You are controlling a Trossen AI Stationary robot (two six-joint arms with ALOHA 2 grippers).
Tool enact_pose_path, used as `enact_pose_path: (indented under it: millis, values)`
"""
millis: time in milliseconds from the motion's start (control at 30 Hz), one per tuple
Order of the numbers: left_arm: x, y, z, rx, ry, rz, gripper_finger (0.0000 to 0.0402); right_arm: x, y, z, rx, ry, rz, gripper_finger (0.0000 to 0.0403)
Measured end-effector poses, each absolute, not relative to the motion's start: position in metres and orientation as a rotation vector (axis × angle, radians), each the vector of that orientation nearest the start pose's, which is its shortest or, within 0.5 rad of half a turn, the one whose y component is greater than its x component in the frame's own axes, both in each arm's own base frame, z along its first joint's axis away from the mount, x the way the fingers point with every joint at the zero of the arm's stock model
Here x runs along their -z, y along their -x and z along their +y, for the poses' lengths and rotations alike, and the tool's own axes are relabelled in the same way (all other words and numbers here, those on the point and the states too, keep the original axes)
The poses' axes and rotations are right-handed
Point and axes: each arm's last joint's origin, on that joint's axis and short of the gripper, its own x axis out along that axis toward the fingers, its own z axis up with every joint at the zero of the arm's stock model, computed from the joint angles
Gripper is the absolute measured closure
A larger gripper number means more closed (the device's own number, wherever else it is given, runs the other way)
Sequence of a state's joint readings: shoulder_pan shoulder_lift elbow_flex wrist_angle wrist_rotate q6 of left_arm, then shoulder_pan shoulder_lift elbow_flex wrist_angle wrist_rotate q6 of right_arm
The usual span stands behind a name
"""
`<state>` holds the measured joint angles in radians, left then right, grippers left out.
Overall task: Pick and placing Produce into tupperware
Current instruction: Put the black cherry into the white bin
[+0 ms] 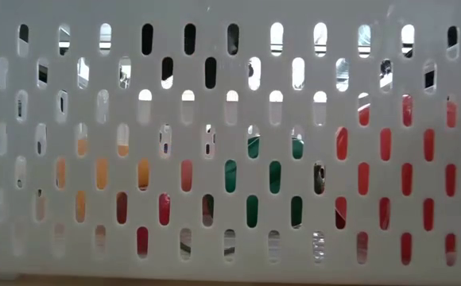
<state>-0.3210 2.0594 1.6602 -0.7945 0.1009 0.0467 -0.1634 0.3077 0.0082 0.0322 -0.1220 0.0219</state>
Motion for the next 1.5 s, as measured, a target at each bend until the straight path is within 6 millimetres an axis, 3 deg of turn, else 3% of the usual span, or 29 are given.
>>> enact_pose_path:
  millis: [333, 667, 1500]
  values:
    - [-0.251, -0.410, -0.138, 0.409, -0.250, 1.158, 0.0236, -0.143, -0.112, -0.015, 0.044, -0.060, 0.264, 0.0402]
    - [-0.292, -0.411, -0.123, 0.392, -0.231, 1.157, 0.0254, -0.143, -0.112, -0.015, 0.044, -0.060, 0.264, 0.0402]
    - [-0.366, -0.380, -0.094, 0.347, -0.202, 1.266, 0.0328, -0.143, -0.112, -0.015, 0.044, -0.060, 0.264, 0.0402]
